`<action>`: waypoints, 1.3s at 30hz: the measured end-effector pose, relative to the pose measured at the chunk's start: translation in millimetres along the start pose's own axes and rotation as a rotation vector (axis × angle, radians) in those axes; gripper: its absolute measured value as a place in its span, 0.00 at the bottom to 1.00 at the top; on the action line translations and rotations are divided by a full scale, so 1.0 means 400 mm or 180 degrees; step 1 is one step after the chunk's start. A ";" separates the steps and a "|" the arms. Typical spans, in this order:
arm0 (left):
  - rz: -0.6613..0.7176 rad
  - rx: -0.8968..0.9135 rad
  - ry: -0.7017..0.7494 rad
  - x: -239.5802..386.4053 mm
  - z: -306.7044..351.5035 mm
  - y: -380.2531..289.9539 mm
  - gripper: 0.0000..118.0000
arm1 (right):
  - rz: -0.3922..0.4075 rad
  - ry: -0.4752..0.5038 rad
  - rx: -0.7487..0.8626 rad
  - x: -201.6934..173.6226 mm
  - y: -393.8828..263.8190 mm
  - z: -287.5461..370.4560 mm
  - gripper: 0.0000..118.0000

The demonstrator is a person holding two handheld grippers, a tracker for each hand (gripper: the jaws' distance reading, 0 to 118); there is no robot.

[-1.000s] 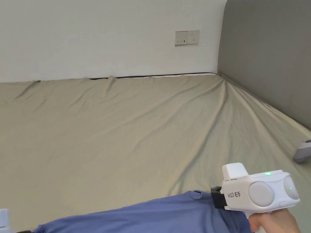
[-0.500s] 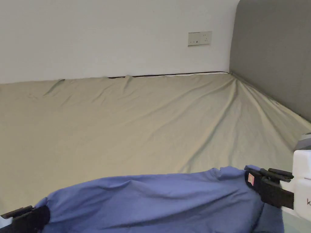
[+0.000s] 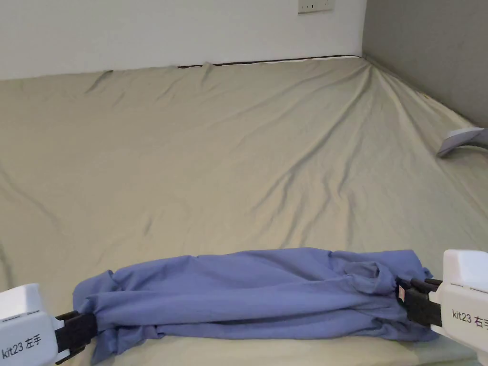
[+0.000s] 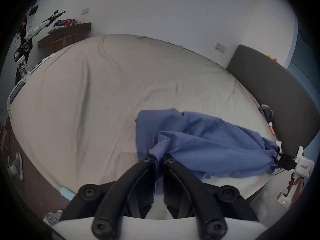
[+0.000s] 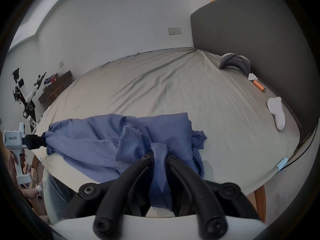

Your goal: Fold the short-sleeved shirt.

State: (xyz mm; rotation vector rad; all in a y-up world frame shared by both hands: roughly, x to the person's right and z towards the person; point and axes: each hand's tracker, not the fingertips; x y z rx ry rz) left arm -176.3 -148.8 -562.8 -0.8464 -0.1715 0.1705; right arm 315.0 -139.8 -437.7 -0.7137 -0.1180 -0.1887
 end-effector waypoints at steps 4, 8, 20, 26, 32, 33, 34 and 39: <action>0.0104 -0.0163 -0.0007 -0.008 0.003 -0.007 0.69 | 0.0269 -0.0295 -0.0205 -0.034 0.033 0.008 0.45; 0.0033 0.0072 -0.0012 0.001 0.074 0.003 0.94 | 0.0221 -0.0237 0.0290 -0.062 0.071 0.093 0.84; 0.0457 0.0630 -0.0688 -0.049 0.147 0.074 0.00 | -0.0071 0.1253 0.1066 -0.193 0.209 0.104 0.00; 0.0934 0.0211 -0.0815 -0.108 0.018 0.054 0.37 | -0.0024 0.1303 0.0960 -0.186 0.214 0.031 0.00; 0.1317 -0.0118 -0.1058 -0.171 -0.106 0.045 0.91 | -0.0103 0.1272 0.0796 -0.176 0.212 -0.021 0.00; 0.1405 -0.0153 -0.1186 -0.172 -0.121 0.048 0.90 | -0.0110 0.1251 0.0780 -0.174 0.214 -0.028 0.00; 0.1490 -0.0165 -0.1291 -0.172 -0.135 0.051 0.90 | -0.0127 0.1237 0.0767 -0.179 0.207 -0.025 0.00; 0.1358 -0.0228 -0.1461 -0.157 -0.191 0.079 0.90 | -0.0238 0.1206 0.0746 -0.165 0.203 -0.031 0.00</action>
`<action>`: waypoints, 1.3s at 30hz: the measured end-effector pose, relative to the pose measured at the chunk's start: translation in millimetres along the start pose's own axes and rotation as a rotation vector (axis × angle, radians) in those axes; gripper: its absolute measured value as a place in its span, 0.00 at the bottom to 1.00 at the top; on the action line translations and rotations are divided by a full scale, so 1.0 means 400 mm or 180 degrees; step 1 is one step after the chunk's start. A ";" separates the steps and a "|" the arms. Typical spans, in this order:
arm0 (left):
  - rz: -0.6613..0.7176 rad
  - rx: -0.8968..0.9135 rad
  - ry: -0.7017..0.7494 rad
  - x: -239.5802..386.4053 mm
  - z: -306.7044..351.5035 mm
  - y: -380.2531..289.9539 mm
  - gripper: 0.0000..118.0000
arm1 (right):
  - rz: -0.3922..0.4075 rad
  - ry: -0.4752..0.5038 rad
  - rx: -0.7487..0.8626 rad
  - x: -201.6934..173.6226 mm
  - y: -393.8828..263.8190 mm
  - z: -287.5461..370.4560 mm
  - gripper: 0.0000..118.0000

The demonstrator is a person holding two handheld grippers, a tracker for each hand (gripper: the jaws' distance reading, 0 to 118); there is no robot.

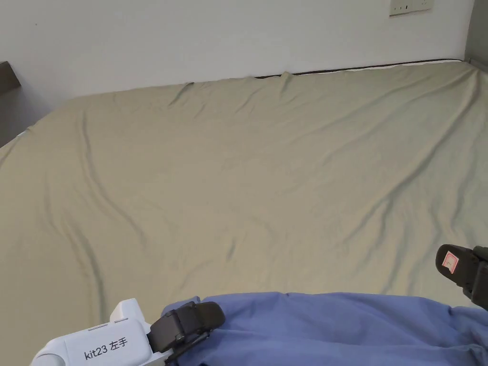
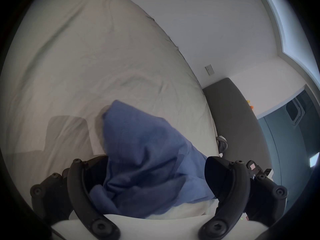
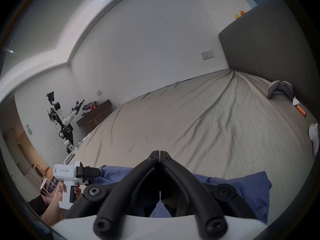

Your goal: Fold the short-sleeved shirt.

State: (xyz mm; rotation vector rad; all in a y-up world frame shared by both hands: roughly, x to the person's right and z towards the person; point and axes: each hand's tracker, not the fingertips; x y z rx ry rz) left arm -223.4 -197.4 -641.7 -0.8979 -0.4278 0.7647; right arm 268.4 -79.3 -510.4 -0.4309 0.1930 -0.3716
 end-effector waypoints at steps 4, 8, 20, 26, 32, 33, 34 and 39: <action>0.0353 0.0039 0.0034 0.015 -0.006 0.025 0.90 | -0.0058 -0.0025 0.0014 0.020 -0.001 0.014 0.00; -0.0058 -0.0041 0.0368 0.043 -0.036 0.016 0.13 | -0.0161 -0.0020 0.0040 0.043 -0.005 0.025 0.00; -0.1076 -0.0219 -0.0504 0.442 -0.081 -0.107 0.13 | -0.0215 -0.0283 0.0121 0.085 -0.014 0.103 0.00; -0.1076 -0.1178 -0.0378 0.502 -0.357 -0.268 0.25 | -0.0254 -0.0302 0.0069 0.096 -0.040 0.147 0.00; -0.1381 -0.1172 -0.0626 0.563 -0.330 -0.301 0.72 | -0.0252 -0.0385 0.0093 0.115 -0.037 0.181 0.00; -0.1420 -0.1138 -0.0663 0.572 -0.305 -0.288 0.72 | -0.0269 -0.0389 0.0106 0.118 -0.035 0.182 0.00; -0.1474 -0.0991 -0.0651 0.577 -0.272 -0.266 0.72 | -0.0280 -0.0395 0.0131 0.119 -0.034 0.182 0.00; -0.1963 -0.0094 -0.0140 0.557 -0.125 -0.195 0.23 | -0.0257 -0.0372 0.0173 0.109 -0.030 0.178 0.00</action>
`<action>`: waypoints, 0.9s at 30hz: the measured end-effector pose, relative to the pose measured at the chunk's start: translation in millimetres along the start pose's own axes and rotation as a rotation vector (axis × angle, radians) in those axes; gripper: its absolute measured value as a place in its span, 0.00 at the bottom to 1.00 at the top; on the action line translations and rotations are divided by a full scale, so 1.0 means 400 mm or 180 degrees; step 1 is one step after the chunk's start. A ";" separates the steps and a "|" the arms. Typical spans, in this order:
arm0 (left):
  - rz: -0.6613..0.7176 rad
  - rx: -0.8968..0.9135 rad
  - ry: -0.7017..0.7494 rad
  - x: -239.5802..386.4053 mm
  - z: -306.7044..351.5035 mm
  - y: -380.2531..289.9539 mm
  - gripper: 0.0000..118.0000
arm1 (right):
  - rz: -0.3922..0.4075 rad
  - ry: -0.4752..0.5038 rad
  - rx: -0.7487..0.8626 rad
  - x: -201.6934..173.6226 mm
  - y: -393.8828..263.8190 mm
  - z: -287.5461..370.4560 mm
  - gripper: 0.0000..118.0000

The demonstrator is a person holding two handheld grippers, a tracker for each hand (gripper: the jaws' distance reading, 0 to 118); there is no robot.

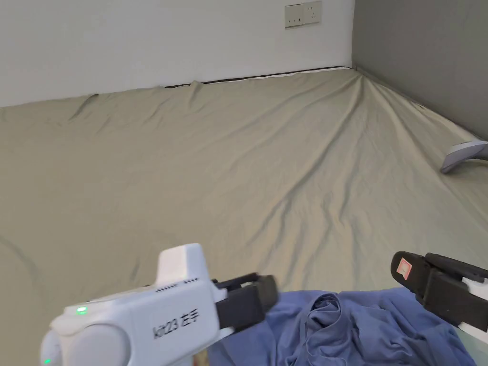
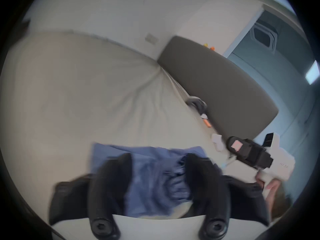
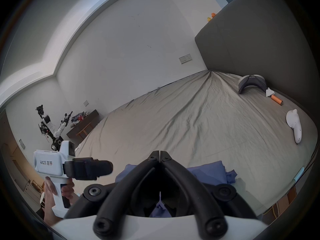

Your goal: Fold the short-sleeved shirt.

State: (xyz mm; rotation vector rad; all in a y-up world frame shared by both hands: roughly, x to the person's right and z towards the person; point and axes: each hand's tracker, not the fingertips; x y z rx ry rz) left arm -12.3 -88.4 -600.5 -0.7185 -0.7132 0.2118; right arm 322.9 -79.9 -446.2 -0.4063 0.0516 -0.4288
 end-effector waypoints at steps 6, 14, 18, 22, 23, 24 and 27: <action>-0.0328 -0.0535 0.0420 0.007 -0.078 -0.069 0.02 | 0.0054 -0.0074 -0.0064 -0.023 -0.009 -0.031 0.00; -0.0275 -0.0977 -0.0302 0.140 -0.282 -0.127 0.02 | 0.0034 -0.0078 -0.0115 -0.031 -0.012 -0.004 0.00; 0.0324 -0.1094 -0.0477 0.127 -0.427 -0.161 0.01 | 0.0000 -0.0149 -0.0125 -0.013 -0.018 0.007 0.00; 0.0868 -0.1041 -0.0746 0.081 -0.411 -0.151 0.00 | -0.0022 -0.0154 -0.0145 -0.001 -0.022 0.005 0.00; 0.0838 -0.1038 -0.0813 0.072 -0.405 -0.151 0.00 | -0.0026 -0.0150 -0.0159 0.001 -0.023 0.001 0.00; 0.0792 -0.1041 -0.0766 0.068 -0.392 -0.146 0.00 | -0.0033 -0.0152 -0.0175 0.000 -0.022 -0.002 0.00; 0.0876 -0.0867 -0.0708 0.059 -0.299 -0.102 0.18 | -0.0019 -0.0160 -0.0179 -0.003 -0.020 -0.006 0.00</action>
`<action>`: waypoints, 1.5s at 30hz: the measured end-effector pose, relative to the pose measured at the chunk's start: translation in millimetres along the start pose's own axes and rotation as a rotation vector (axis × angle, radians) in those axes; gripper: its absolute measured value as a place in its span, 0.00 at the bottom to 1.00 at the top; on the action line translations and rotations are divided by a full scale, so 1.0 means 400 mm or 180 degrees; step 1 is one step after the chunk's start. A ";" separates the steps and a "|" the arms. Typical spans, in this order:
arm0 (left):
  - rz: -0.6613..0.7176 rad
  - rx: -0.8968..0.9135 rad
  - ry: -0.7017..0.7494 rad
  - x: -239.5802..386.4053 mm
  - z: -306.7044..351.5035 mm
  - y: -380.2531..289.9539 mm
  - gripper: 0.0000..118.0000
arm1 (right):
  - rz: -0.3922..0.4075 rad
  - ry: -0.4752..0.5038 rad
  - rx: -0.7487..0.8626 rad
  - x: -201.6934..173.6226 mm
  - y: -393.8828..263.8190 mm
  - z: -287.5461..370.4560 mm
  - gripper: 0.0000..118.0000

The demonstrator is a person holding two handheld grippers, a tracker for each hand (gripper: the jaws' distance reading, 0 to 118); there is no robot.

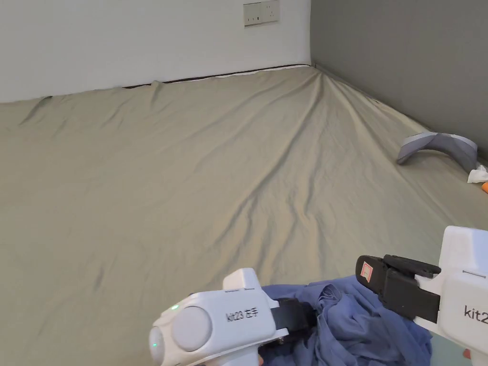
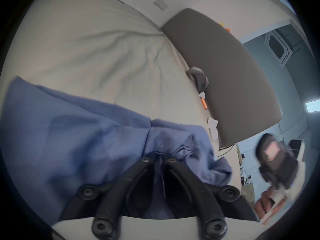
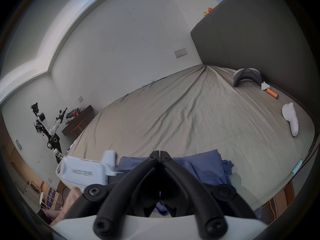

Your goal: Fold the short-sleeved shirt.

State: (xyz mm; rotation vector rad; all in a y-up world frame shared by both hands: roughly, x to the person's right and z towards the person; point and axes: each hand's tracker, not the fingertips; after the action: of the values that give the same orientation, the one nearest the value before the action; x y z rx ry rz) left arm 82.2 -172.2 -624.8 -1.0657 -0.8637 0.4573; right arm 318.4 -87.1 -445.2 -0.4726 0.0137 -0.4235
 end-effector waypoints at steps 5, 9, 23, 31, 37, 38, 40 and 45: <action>-0.0124 0.0459 0.0056 -0.042 0.214 0.039 0.93 | -0.0005 0.0041 0.0020 -0.001 0.008 -0.009 0.00; 0.0226 0.0607 0.0154 -0.164 0.332 0.045 0.92 | -0.0019 0.0079 0.0022 -0.006 0.007 -0.018 0.00; 0.0888 0.0026 -0.0440 -0.293 0.173 0.035 0.90 | 0.0000 0.0091 -0.0075 -0.014 0.009 -0.039 0.00; 0.1119 0.0016 -0.0713 -0.260 0.081 0.057 0.90 | -0.0022 0.0131 -0.0109 -0.012 0.012 -0.044 0.00; 0.1004 -0.0041 -0.0133 -0.273 0.106 0.043 0.09 | -0.0016 0.0055 -0.0146 0.010 0.009 -0.040 0.00; 0.1107 -0.0090 -0.0035 -0.284 0.103 0.039 0.09 | -0.0036 0.0031 -0.0147 0.014 0.009 -0.041 0.00; 0.1441 -0.0011 -0.0436 -0.328 0.114 0.033 0.09 | -0.0059 0.0008 -0.0159 0.020 0.007 -0.042 0.00; 0.1623 0.0482 -0.0861 -0.340 0.182 0.036 0.09 | -0.0040 -0.0095 -0.0225 0.026 0.012 -0.054 0.00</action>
State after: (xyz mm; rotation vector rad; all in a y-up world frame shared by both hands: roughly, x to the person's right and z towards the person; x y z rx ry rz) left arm -56.4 -219.9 -675.0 -1.0949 -0.7722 1.0977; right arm 327.5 -96.8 -465.6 -0.5488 -0.0031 -0.4294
